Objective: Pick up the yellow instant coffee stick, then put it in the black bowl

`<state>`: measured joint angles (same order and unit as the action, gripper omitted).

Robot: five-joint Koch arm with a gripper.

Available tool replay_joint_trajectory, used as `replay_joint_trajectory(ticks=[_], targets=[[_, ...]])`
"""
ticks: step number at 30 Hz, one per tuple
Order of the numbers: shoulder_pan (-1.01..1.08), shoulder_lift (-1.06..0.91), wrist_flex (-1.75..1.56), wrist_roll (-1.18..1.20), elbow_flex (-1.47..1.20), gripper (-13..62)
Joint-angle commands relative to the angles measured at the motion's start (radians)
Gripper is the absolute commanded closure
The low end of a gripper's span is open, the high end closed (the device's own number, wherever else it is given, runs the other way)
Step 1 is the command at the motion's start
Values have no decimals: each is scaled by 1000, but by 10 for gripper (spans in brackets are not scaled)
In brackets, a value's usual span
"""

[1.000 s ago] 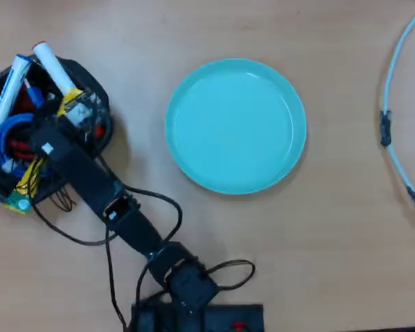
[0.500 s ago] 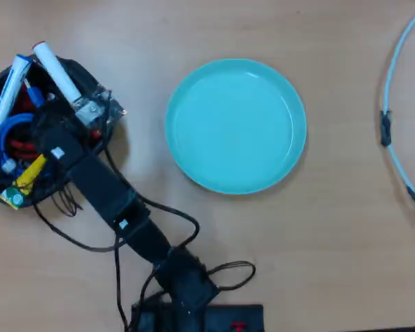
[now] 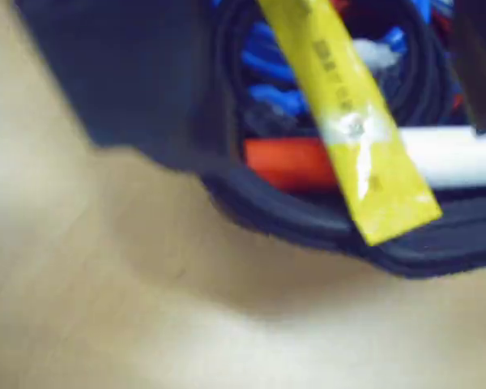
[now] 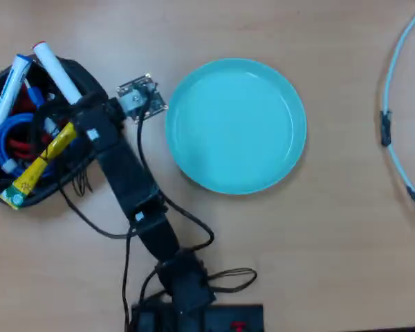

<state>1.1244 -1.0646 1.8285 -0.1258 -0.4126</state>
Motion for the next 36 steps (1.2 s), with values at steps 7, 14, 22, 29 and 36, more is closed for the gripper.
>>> replay_joint_trajectory(ticks=[7, 14, 22, 29, 36], targets=[[132, -152, 60, -3, -155, 187], [207, -233, 40, -5, -299, 185], [244, -397, -163, -3, -647, 180], [275, -683, -387, 8, -1040, 182], [324, -874, -607, 37, -1378, 183]])
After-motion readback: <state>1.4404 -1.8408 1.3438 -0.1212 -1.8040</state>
